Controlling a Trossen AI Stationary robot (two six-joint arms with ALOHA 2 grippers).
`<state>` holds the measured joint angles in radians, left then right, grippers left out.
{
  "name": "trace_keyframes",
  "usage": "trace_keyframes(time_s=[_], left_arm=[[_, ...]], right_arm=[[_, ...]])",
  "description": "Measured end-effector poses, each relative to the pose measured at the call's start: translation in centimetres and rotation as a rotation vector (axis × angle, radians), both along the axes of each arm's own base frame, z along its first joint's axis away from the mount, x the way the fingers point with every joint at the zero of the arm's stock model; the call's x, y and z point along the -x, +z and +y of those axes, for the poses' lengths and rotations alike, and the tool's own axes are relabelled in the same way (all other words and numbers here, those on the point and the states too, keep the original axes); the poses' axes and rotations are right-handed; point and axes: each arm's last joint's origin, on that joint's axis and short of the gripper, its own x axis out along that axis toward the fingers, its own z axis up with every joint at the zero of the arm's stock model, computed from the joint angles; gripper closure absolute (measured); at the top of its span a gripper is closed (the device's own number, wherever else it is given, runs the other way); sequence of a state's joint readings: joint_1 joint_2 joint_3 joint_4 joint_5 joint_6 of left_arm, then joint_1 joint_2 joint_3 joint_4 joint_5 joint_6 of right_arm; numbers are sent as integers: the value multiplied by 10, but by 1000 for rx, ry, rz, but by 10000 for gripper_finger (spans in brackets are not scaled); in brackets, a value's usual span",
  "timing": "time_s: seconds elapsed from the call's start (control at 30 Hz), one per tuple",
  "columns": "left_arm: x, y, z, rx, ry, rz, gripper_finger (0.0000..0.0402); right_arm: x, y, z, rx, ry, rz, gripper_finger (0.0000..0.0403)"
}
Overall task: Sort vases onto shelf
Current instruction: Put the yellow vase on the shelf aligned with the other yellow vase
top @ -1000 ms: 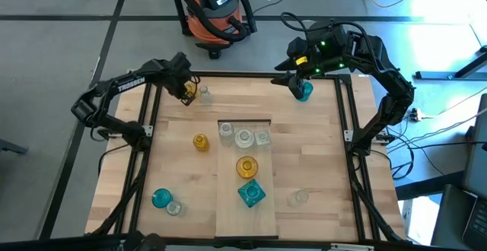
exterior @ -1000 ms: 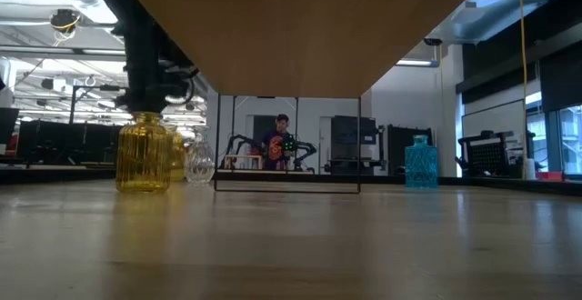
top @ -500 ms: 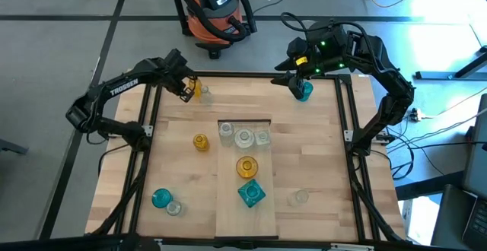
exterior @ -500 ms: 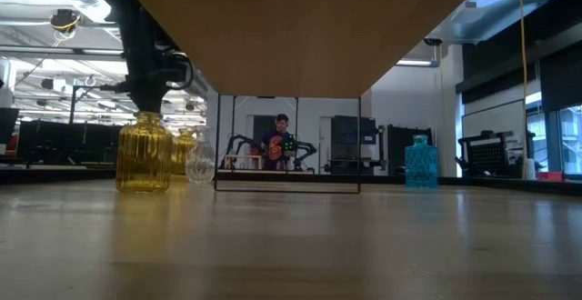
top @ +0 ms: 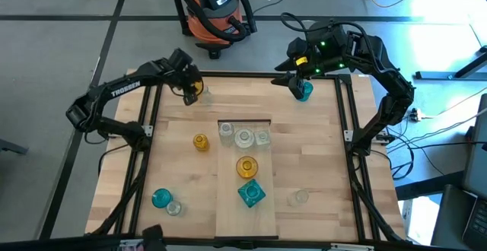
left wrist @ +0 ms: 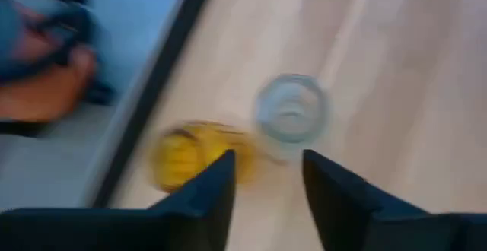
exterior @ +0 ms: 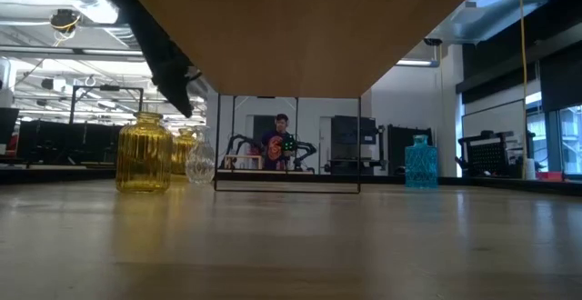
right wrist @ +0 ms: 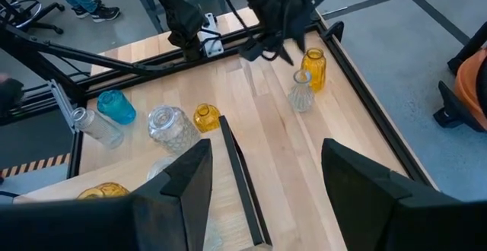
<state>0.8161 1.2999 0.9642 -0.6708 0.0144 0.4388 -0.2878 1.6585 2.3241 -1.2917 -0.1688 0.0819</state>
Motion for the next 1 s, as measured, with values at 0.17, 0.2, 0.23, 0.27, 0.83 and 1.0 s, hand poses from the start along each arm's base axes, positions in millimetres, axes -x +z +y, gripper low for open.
trace_keyframes(time_s=[0.17,0.2,0.23,0.27,0.83,1.0], left_arm=[[2,1,5,-123,-51,105,194],[4,1,6,-123,-54,108,191],[5,1,7,-121,-53,112,191],[6,0,8,-121,-56,118,192],[-4,-30,25,-59,-78,212,220],[-9,-42,31,-34,-54,249,220]], right_arm=[[0,0,0,-13,-9,0,198],[0,0,0,-13,-9,0,198],[0,0,0,-13,-9,0,198],[0,0,0,-13,-9,0,198],[1,-2,0,-21,-9,21,198],[1,-2,1,-24,-11,23,198]])
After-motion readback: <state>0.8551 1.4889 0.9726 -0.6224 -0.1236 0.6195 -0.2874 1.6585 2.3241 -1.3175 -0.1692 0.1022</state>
